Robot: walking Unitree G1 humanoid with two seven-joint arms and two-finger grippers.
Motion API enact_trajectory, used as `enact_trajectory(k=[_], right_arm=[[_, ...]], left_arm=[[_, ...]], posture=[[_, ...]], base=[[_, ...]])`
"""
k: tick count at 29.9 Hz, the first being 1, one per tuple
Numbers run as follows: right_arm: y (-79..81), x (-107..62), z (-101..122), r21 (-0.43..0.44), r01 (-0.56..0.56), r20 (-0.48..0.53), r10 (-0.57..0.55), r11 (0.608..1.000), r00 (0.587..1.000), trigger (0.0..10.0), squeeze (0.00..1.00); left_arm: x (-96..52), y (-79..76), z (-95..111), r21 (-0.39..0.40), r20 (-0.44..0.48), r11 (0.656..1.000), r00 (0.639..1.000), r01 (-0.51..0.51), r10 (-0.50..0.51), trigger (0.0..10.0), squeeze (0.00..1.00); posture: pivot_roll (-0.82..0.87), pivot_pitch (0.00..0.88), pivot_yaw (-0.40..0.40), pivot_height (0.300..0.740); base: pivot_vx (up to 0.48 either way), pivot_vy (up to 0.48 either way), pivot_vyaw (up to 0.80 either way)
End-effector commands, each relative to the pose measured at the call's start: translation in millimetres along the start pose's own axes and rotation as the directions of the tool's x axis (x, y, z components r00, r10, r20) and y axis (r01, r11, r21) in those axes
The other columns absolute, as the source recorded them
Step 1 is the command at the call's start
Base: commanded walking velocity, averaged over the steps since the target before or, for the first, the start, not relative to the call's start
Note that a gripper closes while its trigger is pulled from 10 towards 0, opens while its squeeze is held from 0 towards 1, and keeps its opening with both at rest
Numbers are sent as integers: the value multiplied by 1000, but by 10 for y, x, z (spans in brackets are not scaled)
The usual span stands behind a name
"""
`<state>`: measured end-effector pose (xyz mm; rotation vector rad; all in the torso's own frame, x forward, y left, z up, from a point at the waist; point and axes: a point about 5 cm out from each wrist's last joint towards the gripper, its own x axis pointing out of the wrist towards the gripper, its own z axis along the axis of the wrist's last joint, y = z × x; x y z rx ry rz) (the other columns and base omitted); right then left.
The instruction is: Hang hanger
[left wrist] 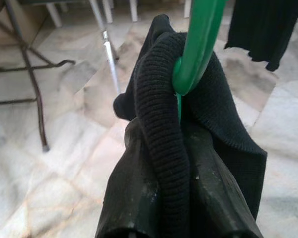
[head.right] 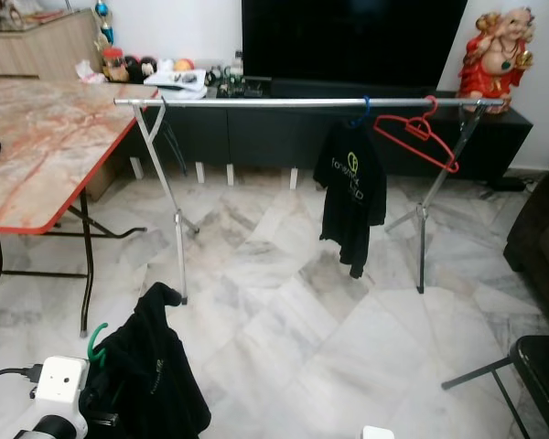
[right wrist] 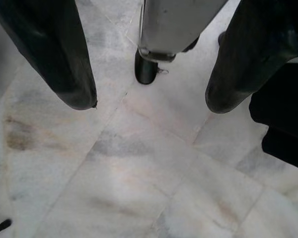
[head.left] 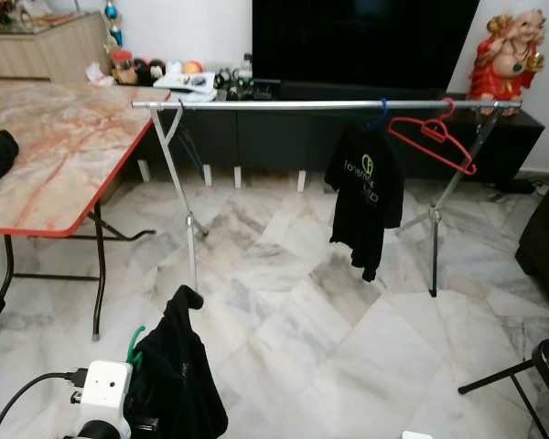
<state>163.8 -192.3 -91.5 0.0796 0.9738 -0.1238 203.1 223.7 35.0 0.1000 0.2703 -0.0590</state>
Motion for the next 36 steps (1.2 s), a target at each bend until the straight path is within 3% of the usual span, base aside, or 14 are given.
enact_trajectory(k=[1,36], right_arm=[[-2,7,36,1,7,6,-7,1000,1000,10000,0],[-11,15,69,5,21,5,-21,1000,1000,10000,0]], left_arm=[[25,-30,117,12,44,1000,999,18,-19,10000,0],[142,-119,240,-2,49,998,996,69,-69,10000,0]], posture=[[29,0,9,740],[41,31,3,740]], base=[[334,0,0],[364,0,0]])
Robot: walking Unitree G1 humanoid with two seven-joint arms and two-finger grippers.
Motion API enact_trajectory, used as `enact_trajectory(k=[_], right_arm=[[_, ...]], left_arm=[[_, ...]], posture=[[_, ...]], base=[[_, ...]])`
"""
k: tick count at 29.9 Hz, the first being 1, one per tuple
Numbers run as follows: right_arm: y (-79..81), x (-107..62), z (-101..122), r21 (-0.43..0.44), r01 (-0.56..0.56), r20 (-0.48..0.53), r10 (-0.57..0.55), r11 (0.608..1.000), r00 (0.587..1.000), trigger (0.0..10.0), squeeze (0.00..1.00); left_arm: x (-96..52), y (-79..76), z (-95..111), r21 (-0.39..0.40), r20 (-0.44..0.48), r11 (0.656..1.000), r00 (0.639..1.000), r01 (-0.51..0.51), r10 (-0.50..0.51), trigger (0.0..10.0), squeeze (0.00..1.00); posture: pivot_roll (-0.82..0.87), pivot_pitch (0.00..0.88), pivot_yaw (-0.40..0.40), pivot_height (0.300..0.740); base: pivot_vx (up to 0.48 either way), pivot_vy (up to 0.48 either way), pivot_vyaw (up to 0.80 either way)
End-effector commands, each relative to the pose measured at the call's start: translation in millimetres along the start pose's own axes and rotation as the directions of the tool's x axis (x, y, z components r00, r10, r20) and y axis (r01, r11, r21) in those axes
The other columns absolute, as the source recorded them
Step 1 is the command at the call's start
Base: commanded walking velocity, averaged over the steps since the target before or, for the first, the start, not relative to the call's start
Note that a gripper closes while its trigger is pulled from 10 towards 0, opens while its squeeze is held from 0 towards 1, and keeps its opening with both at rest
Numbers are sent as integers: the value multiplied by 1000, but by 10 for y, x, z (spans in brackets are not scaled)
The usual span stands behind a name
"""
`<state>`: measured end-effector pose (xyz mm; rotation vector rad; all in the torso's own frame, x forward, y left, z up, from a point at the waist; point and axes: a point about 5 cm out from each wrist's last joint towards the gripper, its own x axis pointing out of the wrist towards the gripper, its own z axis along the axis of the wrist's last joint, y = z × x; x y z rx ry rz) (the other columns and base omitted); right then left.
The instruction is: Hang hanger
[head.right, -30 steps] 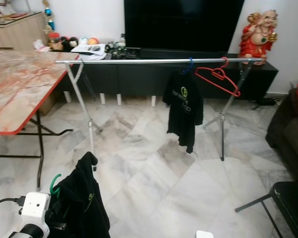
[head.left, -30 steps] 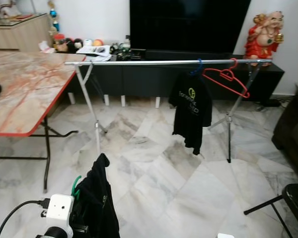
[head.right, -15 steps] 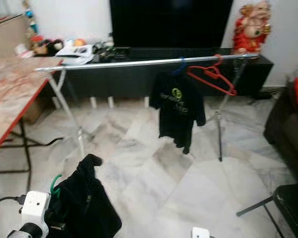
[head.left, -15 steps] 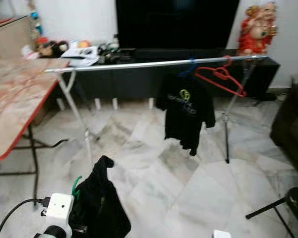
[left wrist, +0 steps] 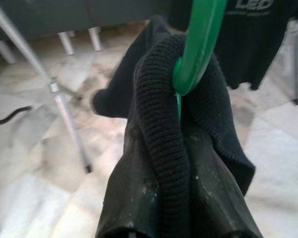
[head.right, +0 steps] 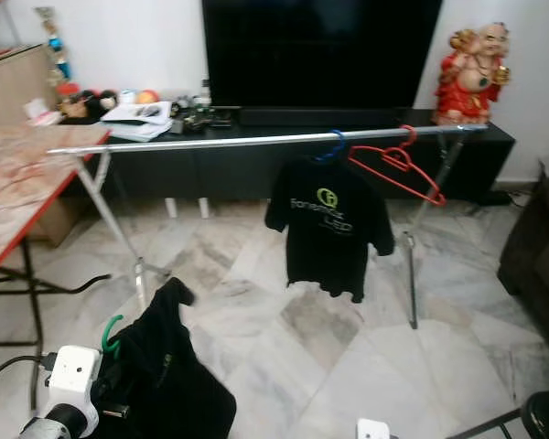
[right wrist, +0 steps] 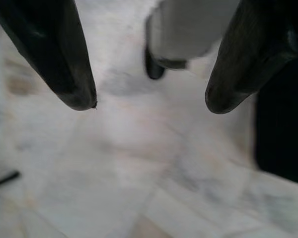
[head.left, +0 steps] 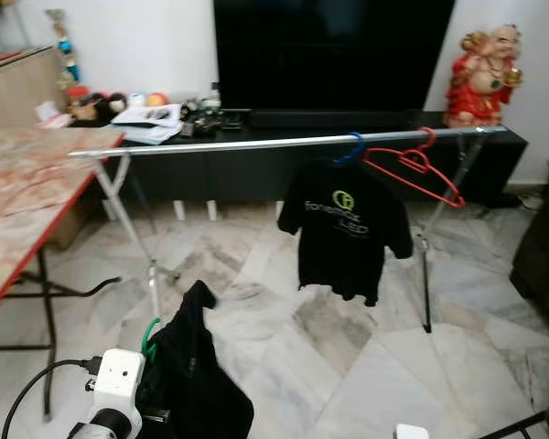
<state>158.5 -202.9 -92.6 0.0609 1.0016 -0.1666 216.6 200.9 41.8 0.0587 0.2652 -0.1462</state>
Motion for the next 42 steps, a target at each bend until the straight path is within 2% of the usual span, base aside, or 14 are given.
enact_trajectory(k=[1,22,42], right_arm=[[105,21,110,2,-26,30,26,1000,999,10000,0],[157,25,124,-25,-50,29,50,998,998,10000,0],[271,18,102,-108,-139,24,143,984,989,10000,0]], left_arm=[[18,87,123,27,39,999,999,-21,20,10000,0],[98,60,183,33,40,999,999,13,-15,10000,0],[107,71,124,25,15,999,999,-45,45,10000,0]], posture=[[41,35,3,740],[43,59,3,740],[40,46,1,740]], base=[[382,0,0],[381,0,0],[378,0,0]])
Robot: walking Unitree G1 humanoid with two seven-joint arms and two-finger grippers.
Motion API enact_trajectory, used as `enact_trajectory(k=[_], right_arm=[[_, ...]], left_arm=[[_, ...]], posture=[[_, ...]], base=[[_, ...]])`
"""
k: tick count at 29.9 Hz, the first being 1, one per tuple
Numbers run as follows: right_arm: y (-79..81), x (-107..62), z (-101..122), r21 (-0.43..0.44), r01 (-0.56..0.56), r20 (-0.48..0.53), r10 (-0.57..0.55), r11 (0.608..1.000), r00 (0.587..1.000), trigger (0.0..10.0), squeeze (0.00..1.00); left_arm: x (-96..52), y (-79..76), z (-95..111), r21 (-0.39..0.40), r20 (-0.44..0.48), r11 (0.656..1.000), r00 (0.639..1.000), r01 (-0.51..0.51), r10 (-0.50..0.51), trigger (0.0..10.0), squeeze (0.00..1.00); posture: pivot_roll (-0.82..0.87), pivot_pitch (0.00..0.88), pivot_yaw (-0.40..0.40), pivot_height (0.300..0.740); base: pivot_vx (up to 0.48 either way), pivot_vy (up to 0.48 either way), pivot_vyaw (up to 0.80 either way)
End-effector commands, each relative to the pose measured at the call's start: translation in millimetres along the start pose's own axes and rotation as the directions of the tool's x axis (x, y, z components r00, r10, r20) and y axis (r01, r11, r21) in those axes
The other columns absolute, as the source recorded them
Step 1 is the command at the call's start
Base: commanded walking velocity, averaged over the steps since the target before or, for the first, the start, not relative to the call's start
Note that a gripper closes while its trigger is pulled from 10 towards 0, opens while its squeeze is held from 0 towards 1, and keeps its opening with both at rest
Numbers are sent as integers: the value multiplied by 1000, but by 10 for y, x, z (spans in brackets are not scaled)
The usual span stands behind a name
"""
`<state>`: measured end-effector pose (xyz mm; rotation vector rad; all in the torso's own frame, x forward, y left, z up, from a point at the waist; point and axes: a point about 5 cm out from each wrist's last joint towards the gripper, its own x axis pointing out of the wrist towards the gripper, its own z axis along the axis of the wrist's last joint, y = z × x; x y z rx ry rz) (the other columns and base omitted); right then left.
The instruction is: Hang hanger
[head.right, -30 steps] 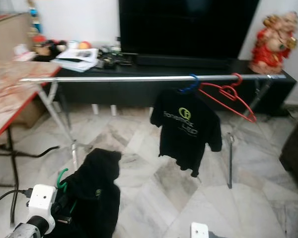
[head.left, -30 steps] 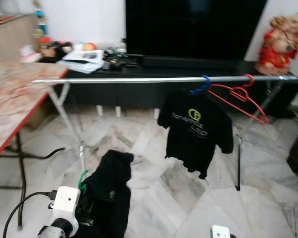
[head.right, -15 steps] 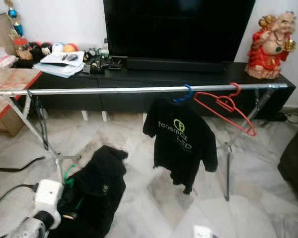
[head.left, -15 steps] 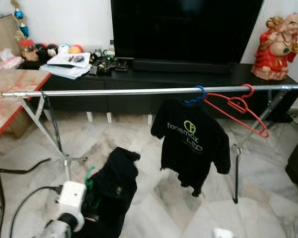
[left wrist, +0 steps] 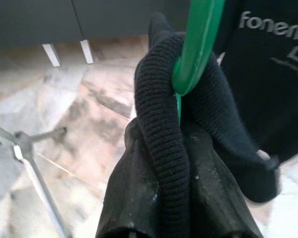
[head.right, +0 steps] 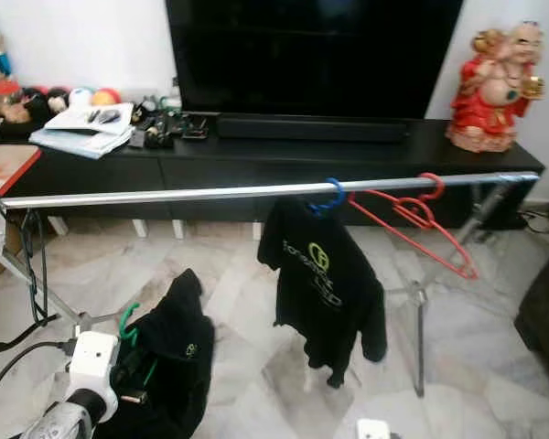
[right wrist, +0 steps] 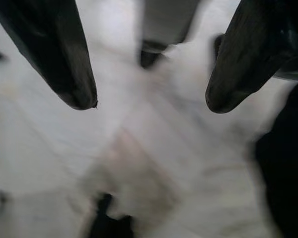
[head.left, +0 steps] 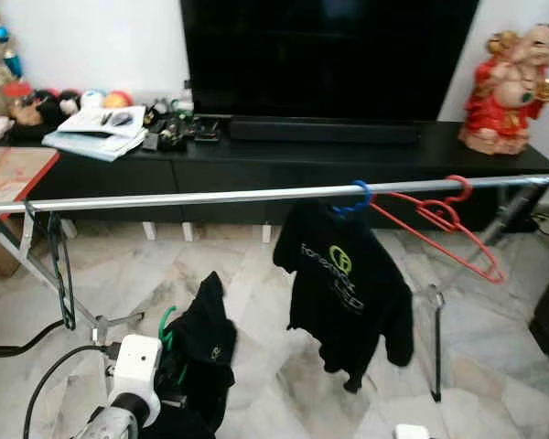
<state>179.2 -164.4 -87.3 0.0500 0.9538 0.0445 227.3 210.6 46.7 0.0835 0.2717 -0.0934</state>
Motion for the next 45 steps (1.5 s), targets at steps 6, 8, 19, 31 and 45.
enact_trajectory(k=[6,8,19,31,45], right_arm=[[-162,-39,-85,5,47,-23,-47,999,999,10000,0],[-175,-43,-91,6,46,-23,-46,999,999,10000,0],[-246,-66,-128,8,37,-29,-37,999,999,10000,0],[-224,-53,-80,-18,25,-18,-25,1000,1000,10000,0],[-224,-54,-85,0,21,-19,-21,1000,1000,10000,0]], left_arm=[[31,-53,36,4,19,1000,1000,9,-9,10000,0],[29,-53,31,4,17,1000,1000,10,-10,10000,0],[17,39,-29,-8,-5,999,999,-46,46,10000,0],[21,42,-31,8,-3,998,998,-59,59,10000,0],[23,136,-19,50,-12,993,995,-103,104,10000,0]], posture=[[39,34,2,740],[38,30,2,740],[37,11,3,740],[33,34,-2,740],[43,47,-5,740]], base=[[381,0,0],[377,0,0],[118,0,0],[0,-358,365],[0,-301,31]])
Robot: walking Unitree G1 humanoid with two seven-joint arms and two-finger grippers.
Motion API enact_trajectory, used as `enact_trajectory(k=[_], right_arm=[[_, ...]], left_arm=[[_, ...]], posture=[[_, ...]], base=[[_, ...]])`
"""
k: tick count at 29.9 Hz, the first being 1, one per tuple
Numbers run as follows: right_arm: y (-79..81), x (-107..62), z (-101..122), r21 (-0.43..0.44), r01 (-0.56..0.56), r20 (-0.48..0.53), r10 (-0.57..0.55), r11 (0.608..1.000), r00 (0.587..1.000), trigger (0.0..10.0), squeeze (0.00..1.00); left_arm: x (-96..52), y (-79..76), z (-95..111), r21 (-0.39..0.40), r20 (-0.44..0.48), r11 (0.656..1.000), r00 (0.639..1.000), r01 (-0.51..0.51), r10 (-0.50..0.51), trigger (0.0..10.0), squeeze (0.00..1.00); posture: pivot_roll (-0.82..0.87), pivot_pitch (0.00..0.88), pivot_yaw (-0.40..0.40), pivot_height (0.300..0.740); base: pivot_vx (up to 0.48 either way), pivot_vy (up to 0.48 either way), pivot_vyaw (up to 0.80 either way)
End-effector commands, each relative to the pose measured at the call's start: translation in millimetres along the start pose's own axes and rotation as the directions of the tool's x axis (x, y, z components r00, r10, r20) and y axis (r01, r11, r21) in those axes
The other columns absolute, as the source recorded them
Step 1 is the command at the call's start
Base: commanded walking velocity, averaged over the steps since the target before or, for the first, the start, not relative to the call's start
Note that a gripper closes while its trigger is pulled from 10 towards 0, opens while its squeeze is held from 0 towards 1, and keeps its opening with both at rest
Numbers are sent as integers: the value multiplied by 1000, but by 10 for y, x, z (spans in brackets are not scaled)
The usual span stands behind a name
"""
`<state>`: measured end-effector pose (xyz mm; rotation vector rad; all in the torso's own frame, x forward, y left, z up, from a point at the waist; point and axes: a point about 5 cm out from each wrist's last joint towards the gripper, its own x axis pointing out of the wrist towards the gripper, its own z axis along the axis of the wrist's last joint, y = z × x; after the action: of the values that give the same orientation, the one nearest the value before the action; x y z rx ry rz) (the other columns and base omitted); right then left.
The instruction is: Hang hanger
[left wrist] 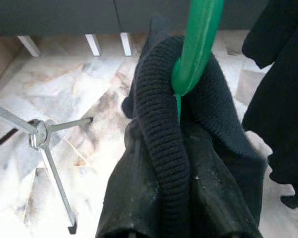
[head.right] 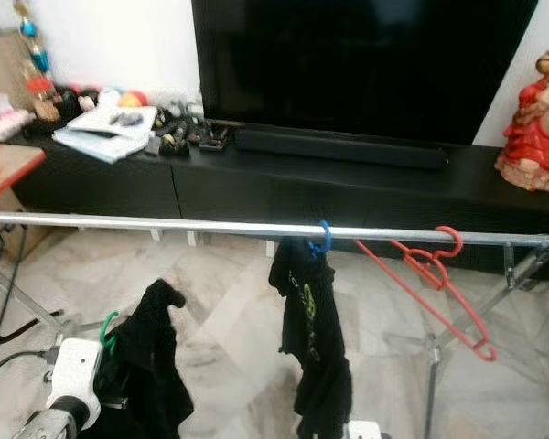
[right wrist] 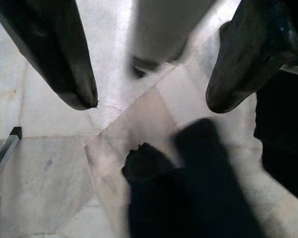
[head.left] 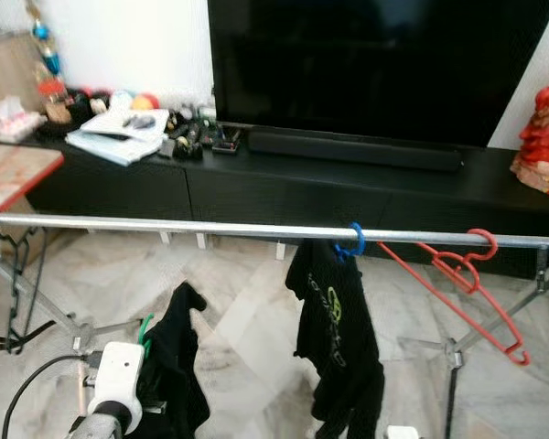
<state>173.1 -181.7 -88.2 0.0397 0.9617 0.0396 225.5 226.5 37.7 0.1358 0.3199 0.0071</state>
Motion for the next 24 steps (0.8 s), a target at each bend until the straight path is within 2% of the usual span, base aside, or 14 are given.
enact_trajectory(k=[1,4,13,18,24], right_arm=[[-54,-15,-34,3,9,-12,-9,1000,1000,10000,0],[-60,-15,-31,-9,6,-14,-6,1000,1000,10000,0],[-58,-8,5,-11,7,-5,-7,1000,1000,10000,0],[-69,-8,12,-13,11,-4,-11,1000,1000,10000,0],[-73,-8,17,-7,12,-1,-12,1000,1000,10000,0]], left_arm=[[12,17,98,6,51,1000,999,-14,14,10000,0],[-10,80,119,-1,64,1000,998,-26,26,10000,0],[-144,219,84,113,48,993,998,25,-30,10000,0],[-198,293,112,102,70,995,997,8,-15,10000,0],[-211,298,130,103,85,995,996,19,-28,10000,0]], posture=[[44,49,-8,740],[50,50,-13,740],[64,55,-18,740],[63,56,-25,740],[59,57,-25,740]], base=[[0,0,0],[0,0,0],[0,0,0],[0,0,0],[0,0,0]])
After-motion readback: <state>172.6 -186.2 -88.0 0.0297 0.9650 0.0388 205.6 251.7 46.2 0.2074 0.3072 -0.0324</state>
